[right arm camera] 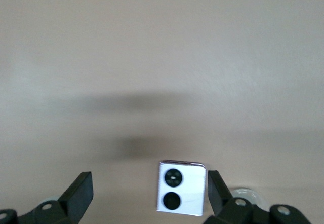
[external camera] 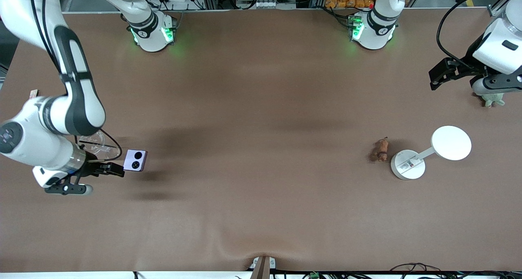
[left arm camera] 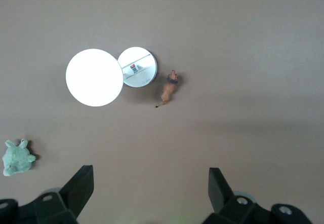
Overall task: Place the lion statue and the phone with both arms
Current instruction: 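Open the right gripper and draw it back from the phone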
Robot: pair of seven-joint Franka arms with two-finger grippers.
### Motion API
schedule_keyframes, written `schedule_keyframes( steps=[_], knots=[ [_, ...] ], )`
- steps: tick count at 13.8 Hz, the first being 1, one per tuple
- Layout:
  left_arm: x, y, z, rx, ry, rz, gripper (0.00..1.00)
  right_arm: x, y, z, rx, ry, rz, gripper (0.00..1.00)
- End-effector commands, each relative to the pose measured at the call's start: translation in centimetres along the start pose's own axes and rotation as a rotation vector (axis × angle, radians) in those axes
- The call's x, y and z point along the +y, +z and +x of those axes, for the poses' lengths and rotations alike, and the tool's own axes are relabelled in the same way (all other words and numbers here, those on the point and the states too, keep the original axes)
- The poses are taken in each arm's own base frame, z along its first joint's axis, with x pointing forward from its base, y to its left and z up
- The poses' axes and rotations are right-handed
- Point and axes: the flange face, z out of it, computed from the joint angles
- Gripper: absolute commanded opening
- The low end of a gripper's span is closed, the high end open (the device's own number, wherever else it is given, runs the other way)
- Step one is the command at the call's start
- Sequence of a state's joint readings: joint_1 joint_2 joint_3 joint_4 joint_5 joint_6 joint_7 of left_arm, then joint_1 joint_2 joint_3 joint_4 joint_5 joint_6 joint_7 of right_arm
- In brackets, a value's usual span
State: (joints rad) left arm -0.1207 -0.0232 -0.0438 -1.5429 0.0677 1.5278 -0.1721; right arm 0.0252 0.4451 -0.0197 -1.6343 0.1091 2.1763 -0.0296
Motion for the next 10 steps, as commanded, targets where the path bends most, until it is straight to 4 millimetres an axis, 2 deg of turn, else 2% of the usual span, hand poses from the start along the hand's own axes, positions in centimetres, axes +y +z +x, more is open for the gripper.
schedule_keyframes(
  steps=[1, 4, 7, 10],
  knots=[
    [-0.4, -0.2, -0.8, -0.010, 0.022, -0.015, 1.00, -1.5, -5.1, -0.8, 0.045, -0.035, 0.000, 1.00],
    [-0.4, -0.3, -0.9, -0.010, 0.023, -0.015, 1.00, -1.0, -10.8, -2.8, 0.008, -0.096, 0.002, 1.00],
    [-0.3, -0.4, -1.0, -0.008, 0.026, -0.015, 1.00, 1.7, -17.8, -6.2, -0.032, -0.067, 0.007, 1.00],
    [-0.2, -0.4, -0.7, -0.006, 0.023, -0.013, 1.00, 2.0, -22.5, -9.3, -0.072, -0.061, 0.009, 1.00]
  ],
)
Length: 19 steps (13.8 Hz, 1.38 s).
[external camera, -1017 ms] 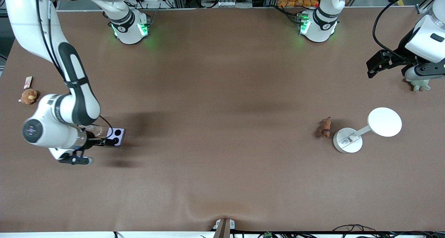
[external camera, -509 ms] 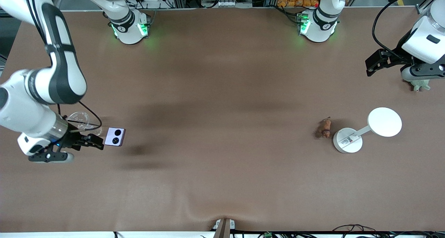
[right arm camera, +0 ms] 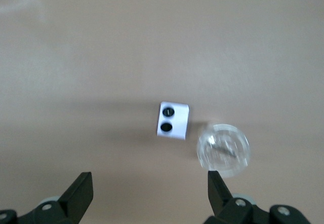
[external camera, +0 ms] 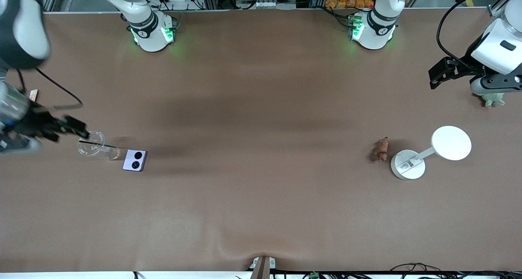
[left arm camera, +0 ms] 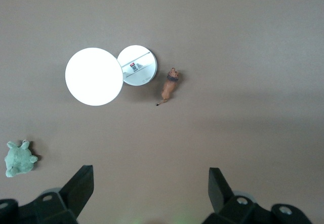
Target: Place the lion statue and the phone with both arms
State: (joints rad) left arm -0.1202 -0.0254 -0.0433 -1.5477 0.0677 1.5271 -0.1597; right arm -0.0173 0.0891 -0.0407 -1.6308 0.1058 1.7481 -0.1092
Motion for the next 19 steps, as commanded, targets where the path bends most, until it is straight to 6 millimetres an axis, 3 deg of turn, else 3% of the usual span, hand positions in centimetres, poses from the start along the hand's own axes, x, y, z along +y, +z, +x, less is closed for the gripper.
schedule_keyframes(
  steps=[1, 7, 10, 12, 15, 19],
  knots=[
    [-0.2, -0.6, -0.7, -0.002, 0.011, -0.009, 1.00, 0.1, -3.2, -3.2, -0.018, -0.007, -0.007, 1.00],
    [-0.2, -1.2, -0.7, 0.011, 0.012, -0.009, 1.00, 1.0, -3.7, -4.2, -0.062, 0.001, -0.065, 1.00],
    [-0.3, -1.3, -0.8, 0.006, 0.010, -0.011, 1.00, 0.0, -3.3, -5.0, -0.135, -0.004, -0.058, 1.00],
    [-0.3, -1.3, -0.8, 0.005, 0.012, -0.014, 1.00, -0.5, -4.4, -4.8, -0.111, -0.012, -0.061, 1.00],
    [-0.4, -1.2, -0.7, 0.003, 0.009, -0.016, 1.00, 0.7, -5.2, -5.1, -0.117, 0.008, -0.059, 1.00],
    [-0.4, -1.2, -0.7, 0.003, 0.011, -0.016, 1.00, 0.8, -5.4, -5.2, -0.129, 0.008, -0.080, 1.00]
  ],
)
